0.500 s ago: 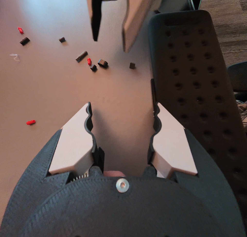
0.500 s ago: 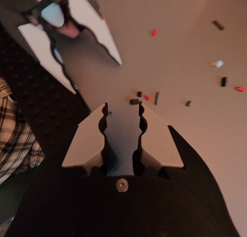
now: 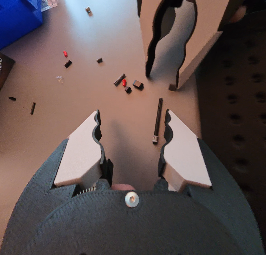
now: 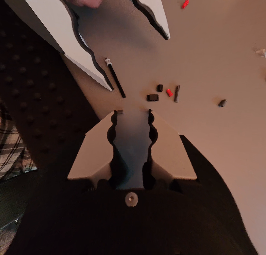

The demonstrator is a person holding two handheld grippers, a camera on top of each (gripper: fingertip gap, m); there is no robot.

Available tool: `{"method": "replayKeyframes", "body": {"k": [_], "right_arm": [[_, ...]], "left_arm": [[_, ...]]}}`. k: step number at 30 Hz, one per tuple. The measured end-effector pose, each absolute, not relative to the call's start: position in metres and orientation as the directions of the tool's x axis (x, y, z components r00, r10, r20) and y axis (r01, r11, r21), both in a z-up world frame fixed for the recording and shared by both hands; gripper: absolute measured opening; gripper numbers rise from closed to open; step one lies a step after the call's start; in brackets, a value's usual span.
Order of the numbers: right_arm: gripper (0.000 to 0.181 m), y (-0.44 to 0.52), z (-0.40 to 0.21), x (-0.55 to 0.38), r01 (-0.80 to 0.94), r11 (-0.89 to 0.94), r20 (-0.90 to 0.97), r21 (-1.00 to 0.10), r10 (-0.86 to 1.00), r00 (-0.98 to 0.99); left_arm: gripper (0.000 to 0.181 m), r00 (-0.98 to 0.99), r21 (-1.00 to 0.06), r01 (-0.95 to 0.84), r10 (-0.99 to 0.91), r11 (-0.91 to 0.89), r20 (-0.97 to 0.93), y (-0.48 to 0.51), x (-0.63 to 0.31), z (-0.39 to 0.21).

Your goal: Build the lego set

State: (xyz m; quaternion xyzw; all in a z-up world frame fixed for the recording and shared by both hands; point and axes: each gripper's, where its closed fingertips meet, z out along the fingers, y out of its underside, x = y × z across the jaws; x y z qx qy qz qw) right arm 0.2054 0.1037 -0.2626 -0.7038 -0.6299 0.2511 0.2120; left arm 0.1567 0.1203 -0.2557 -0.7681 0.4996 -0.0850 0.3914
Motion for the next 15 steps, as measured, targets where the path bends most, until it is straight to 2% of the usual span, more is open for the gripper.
{"method": "replayKeyframes", "body": {"k": [4,10,11,15], "right_arm": [[0.044,0.123,-0.265,0.198,0.780,-0.089,-0.001,-0.620,0.994,0.113],[0.039,0.157,-0.263,0.181,0.750,-0.091,0.034,-0.655,0.988,0.150],[0.043,0.159,-0.260,0.180,0.751,-0.086,0.038,-0.655,0.989,0.146],[0.043,0.188,-0.229,0.187,0.663,-0.146,0.029,-0.734,0.969,0.245]], "left_arm": [[0.087,0.529,-0.694,-0.690,-0.797,-0.204,-0.291,0.141,0.150,-0.254],[0.086,0.604,-0.709,-0.667,-0.724,-0.229,-0.334,0.181,0.140,-0.252],[0.088,0.608,-0.703,-0.669,-0.720,-0.239,-0.334,0.182,0.138,-0.251],[0.085,0.653,-0.719,-0.656,-0.652,-0.231,-0.386,0.193,0.111,-0.228]]}}
